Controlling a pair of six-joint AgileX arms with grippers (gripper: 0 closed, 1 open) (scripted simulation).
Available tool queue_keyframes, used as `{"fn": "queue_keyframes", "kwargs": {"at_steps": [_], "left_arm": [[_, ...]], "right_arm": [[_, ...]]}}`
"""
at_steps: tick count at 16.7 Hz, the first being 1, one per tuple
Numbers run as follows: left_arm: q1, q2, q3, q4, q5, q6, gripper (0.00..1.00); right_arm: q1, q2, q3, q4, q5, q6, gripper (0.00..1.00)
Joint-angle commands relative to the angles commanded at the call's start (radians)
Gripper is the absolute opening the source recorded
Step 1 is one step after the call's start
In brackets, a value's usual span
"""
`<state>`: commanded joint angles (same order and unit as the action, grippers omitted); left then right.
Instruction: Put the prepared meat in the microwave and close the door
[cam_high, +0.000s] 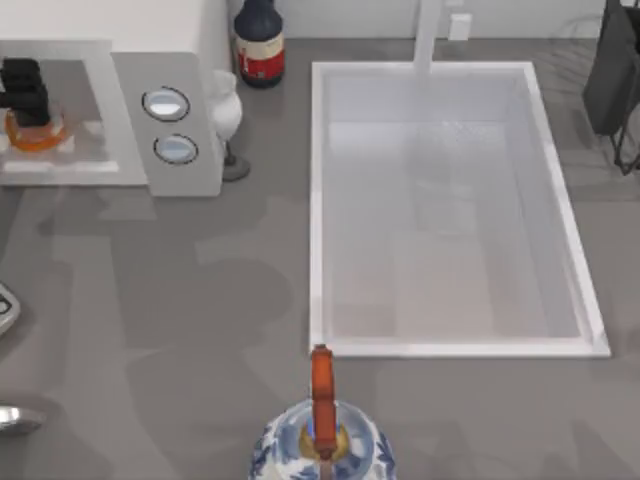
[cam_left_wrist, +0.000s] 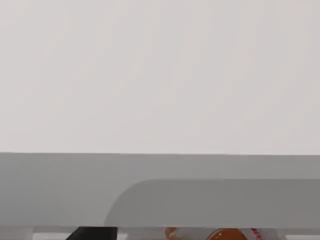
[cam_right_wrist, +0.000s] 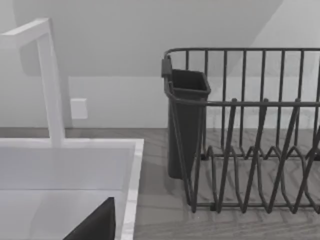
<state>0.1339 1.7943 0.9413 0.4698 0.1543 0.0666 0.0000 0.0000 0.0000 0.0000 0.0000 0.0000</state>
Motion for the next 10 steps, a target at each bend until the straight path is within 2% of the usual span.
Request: {"fn": "queue_keyframes", "kwargs": {"at_steps": [4,10], "left_arm": [[-0.016,-0.164,-0.061,-0.023,-0.010,-0.012,1.00],[-0.038,-0.592,-0.291,-0.130,-0.029,-0.038,1.00]], "right_arm": [[0.000,0.000,0.000,0.000,0.000,0.000,1.00],[0.000,0.000,0.000,0.000,0.000,0.000,1.00]]}}
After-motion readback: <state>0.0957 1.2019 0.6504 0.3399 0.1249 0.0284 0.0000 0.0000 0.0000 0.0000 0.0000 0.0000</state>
